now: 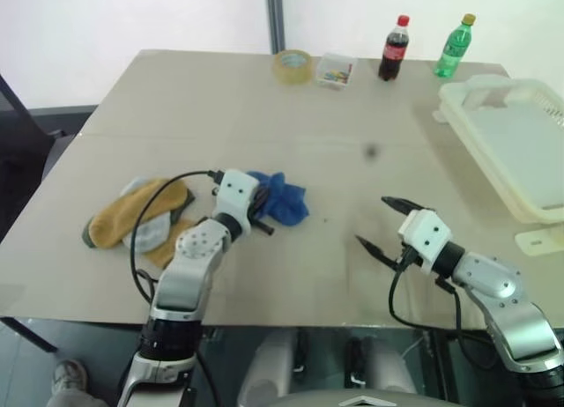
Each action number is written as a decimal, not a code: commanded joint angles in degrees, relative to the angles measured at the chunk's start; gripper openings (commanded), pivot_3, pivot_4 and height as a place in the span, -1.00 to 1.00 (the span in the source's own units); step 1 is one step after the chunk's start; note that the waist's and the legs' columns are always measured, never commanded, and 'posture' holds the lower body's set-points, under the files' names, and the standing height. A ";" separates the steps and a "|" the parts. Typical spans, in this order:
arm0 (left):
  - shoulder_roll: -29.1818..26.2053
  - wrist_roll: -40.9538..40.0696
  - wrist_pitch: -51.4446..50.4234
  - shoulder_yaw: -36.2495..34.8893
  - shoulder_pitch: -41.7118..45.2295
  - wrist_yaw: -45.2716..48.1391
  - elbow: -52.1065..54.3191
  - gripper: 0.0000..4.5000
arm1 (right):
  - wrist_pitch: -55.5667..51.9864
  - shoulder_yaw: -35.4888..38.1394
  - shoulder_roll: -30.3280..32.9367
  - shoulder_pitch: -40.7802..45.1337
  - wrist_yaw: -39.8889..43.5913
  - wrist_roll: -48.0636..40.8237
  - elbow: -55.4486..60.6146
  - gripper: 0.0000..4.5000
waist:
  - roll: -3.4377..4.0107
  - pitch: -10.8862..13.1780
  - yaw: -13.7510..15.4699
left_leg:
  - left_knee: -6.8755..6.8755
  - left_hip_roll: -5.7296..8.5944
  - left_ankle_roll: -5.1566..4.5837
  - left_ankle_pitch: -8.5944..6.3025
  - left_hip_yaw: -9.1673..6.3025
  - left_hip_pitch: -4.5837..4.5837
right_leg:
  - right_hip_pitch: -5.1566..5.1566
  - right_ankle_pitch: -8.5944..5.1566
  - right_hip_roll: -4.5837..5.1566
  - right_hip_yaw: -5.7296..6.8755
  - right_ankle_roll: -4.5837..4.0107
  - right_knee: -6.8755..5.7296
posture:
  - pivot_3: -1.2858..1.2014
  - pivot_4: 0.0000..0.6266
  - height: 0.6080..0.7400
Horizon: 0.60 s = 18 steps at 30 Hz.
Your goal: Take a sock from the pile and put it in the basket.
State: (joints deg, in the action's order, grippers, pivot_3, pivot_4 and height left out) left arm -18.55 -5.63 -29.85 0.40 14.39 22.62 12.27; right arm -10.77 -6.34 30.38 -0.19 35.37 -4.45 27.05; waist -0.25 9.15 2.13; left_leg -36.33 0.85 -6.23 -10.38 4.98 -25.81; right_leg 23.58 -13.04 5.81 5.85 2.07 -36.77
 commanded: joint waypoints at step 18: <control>-3.10 -3.84 1.31 0.87 1.45 2.95 5.91 -0.98 | 1.37 0.39 -0.30 1.47 -0.06 -0.08 0.19 1.00 | -0.02 0.01 -0.02 | -0.01 0.00 0.01 0.00 0.00 -0.01 | -0.01 0.08 -0.01 -0.01 -0.12 -0.01 | 0.03 -0.52 1.00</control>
State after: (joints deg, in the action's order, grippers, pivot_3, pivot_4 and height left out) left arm -21.72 -7.74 -27.75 -0.70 16.68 23.36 13.28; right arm -10.58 -6.48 30.22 0.94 35.61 -4.41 26.00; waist -0.27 9.16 2.12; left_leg -36.34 0.86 -6.22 -10.38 4.98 -25.82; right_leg 23.57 -12.97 5.80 5.84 1.95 -36.77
